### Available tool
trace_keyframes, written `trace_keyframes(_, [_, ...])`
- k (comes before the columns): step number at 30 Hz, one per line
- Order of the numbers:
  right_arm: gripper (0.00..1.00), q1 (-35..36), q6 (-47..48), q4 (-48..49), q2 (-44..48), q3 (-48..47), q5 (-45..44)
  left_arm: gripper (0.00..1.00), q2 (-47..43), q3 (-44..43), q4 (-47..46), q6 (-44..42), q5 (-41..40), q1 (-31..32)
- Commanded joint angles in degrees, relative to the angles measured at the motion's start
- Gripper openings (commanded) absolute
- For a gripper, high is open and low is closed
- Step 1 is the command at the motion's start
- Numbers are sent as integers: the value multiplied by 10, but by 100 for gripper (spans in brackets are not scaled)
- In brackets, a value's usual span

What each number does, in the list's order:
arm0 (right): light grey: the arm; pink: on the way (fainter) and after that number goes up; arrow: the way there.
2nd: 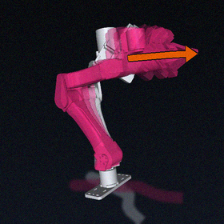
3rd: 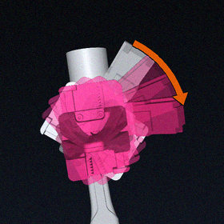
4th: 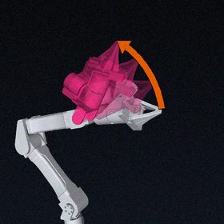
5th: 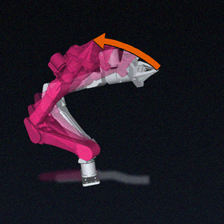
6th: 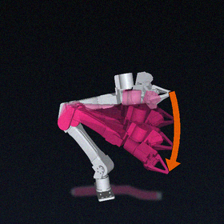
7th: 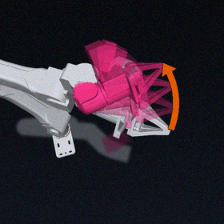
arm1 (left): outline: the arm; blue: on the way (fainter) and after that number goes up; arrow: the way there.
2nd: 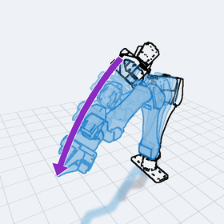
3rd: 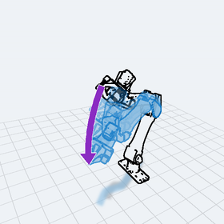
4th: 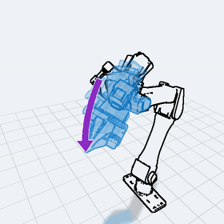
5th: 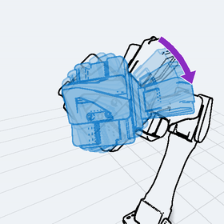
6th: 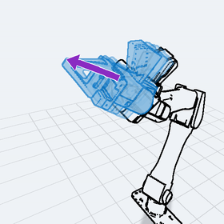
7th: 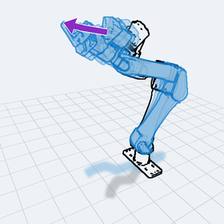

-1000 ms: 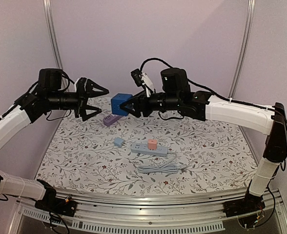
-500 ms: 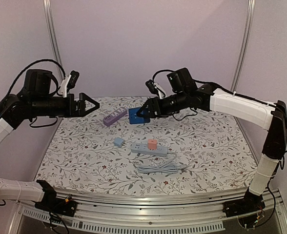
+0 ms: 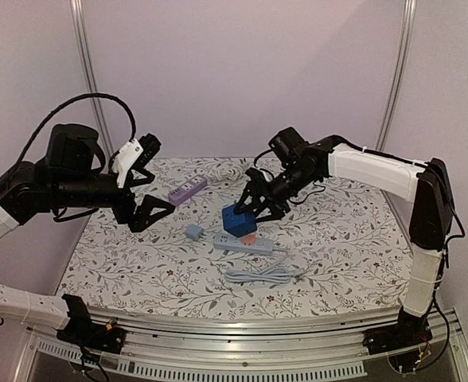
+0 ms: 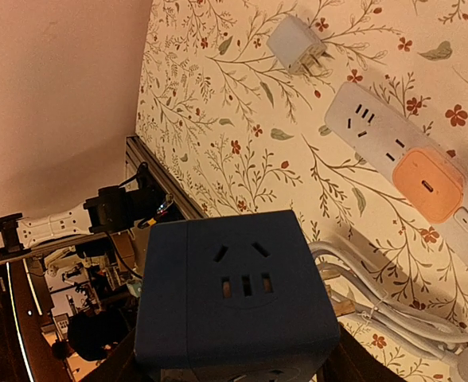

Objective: Insert the plug

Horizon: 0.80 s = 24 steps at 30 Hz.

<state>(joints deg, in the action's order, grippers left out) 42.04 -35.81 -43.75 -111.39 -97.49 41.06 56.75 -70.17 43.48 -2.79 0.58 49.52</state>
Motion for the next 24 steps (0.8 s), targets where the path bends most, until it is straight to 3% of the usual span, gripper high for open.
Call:
trace_keyframes(1, [0,5,-36,-38,-2,-29,54,99,31,-6,20,-106,16,21])
trace_keyframes(12, [0,30,-88,-49,-12,-88,67,99,92,-22,32,-161,66,28])
trace_keyframes(24, [0,50,-102,-72,-38,-132,73,100,178,-52,-3,-213,45,39])
